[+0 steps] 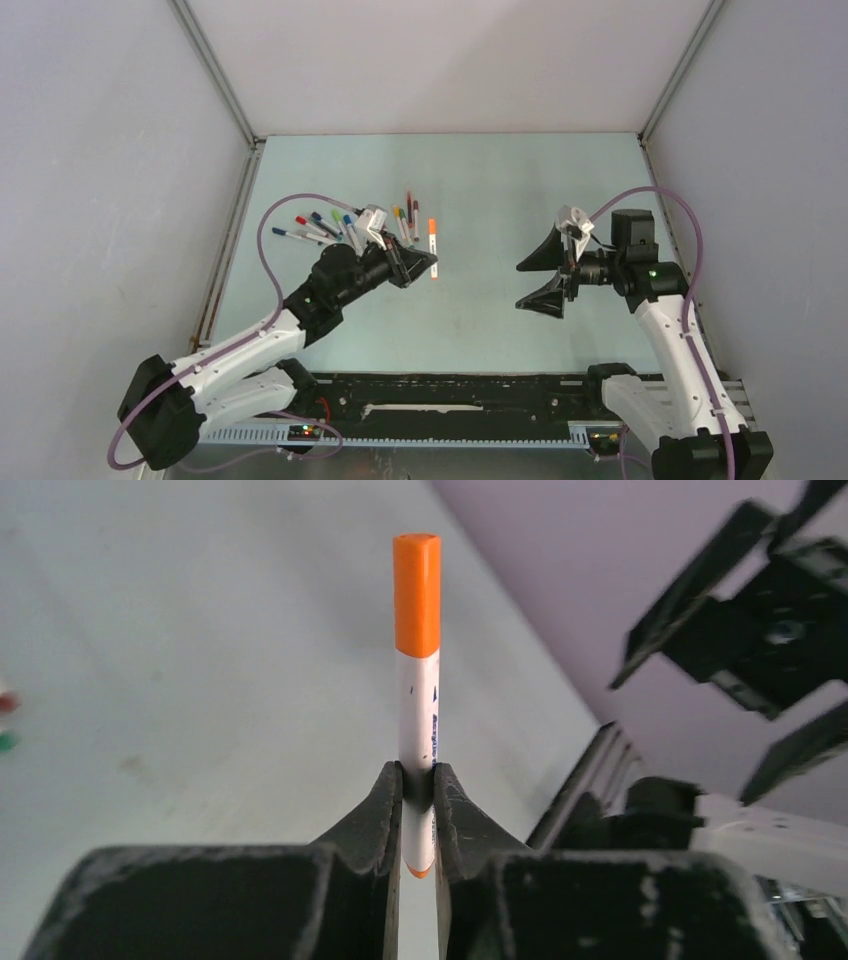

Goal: Open the pen caps
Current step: Pick up the pen from the center of the board.

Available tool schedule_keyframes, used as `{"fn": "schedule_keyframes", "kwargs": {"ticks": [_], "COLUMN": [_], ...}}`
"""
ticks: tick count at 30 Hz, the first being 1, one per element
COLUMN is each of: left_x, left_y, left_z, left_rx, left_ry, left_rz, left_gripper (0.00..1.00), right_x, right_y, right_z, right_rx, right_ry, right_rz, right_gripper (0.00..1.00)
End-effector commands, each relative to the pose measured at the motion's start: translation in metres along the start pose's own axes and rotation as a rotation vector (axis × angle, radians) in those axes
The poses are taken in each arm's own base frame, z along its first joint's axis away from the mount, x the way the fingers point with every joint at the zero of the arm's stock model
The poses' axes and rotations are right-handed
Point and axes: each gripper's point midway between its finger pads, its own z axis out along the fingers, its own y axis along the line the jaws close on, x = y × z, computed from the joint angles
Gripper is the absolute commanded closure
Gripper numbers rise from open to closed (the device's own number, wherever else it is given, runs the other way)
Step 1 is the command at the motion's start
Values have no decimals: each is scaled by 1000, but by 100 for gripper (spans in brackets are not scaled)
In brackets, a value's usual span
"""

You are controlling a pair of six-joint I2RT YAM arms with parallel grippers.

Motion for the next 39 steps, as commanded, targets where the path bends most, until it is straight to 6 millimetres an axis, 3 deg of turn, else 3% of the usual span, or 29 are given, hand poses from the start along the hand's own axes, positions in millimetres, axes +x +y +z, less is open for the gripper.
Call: {"fn": "schedule_keyframes", "kwargs": {"ticks": [1,5,10,14,21,39], "left_x": [-45,-51,-61,-60,-53,-49], "left_y": [-64,-93,-114,-126,-137,-145], "left_z": [2,14,32,45,59,66], "left_rx": [206,246,245,243,244,244], "left_ry": [-218,-255,-306,-311,-302,-310], "left_rz": [-38,-56,-100,-116,-134,-142], "left_gripper": [98,99,100,100,100,100], "right_x": [-42,-54,-65,-60,-43,-37], "right_y": [10,-5,-15,-24,-32,-26], "right_z": [3,7,17,24,29,44], "right_rx": [-55,-7,-16,10,38,-24], "right_ry": [-61,-77,-111,-108,-111,-75], "right_rz": [87,191,326,358,407,409], "right_gripper": [6,7,9,12,19,38]}}
